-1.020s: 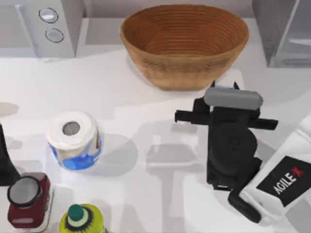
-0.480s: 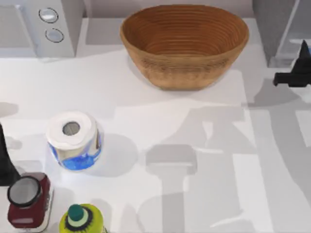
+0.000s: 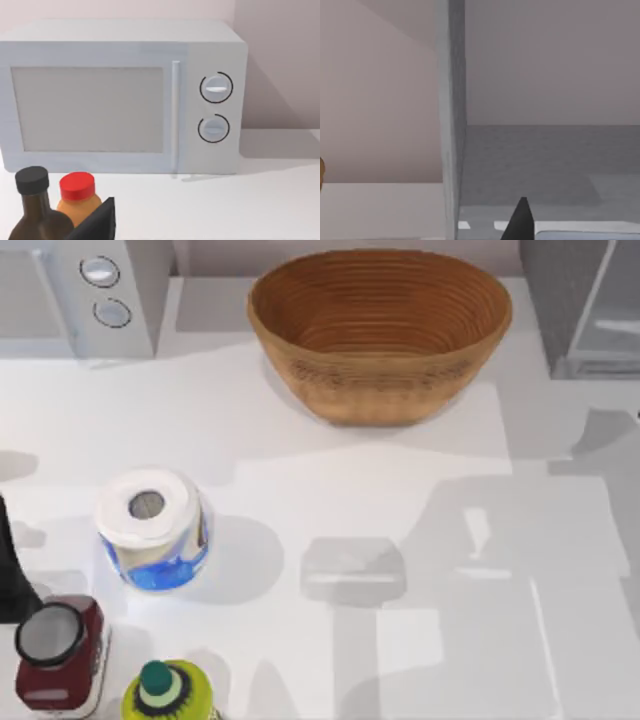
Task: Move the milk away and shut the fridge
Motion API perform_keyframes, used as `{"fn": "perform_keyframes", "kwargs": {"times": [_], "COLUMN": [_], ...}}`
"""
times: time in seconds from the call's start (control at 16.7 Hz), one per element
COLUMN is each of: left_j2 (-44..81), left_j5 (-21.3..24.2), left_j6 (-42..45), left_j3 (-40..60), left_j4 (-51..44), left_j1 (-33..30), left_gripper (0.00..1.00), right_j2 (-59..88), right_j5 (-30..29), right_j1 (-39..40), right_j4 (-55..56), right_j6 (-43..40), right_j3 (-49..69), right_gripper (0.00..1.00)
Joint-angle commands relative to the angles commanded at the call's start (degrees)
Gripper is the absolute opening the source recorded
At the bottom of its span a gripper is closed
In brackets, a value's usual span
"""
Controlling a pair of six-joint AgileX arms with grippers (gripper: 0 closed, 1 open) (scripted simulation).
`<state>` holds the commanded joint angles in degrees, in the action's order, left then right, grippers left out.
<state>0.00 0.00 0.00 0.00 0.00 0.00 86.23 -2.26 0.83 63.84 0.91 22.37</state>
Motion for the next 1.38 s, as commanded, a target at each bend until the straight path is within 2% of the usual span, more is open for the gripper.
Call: {"fn": "perform_keyframes", "kwargs": {"times": [0.24,0.42,1.02,1.38], "left_j2": [0.00,0.00,0.00,0.00], "left_j5": [0.00,0.00,0.00,0.00], "left_j6": [0.00,0.00,0.00,0.00], "left_j3": [0.00,0.00,0.00,0.00], "left_j4": [0.00,0.00,0.00,0.00], "left_j1": [0.00,0.00,0.00,0.00], "left_gripper": [1.00,1.00,1.00,1.00], "right_j2": [1.00,6.78,40.87,45.10], "right_j5": [0.15,1.94,11.67,13.16], "right_j1": [-0.01,-1.60,-11.05,-12.46], "right_j4": [0.11,-0.28,-5.82,-7.09], "right_j6": [0.07,-0.06,-0.66,-0.69], "right_j3": [1.06,6.84,45.23,49.53], "right_gripper": [0.00,0.00,0.00,0.00]}}
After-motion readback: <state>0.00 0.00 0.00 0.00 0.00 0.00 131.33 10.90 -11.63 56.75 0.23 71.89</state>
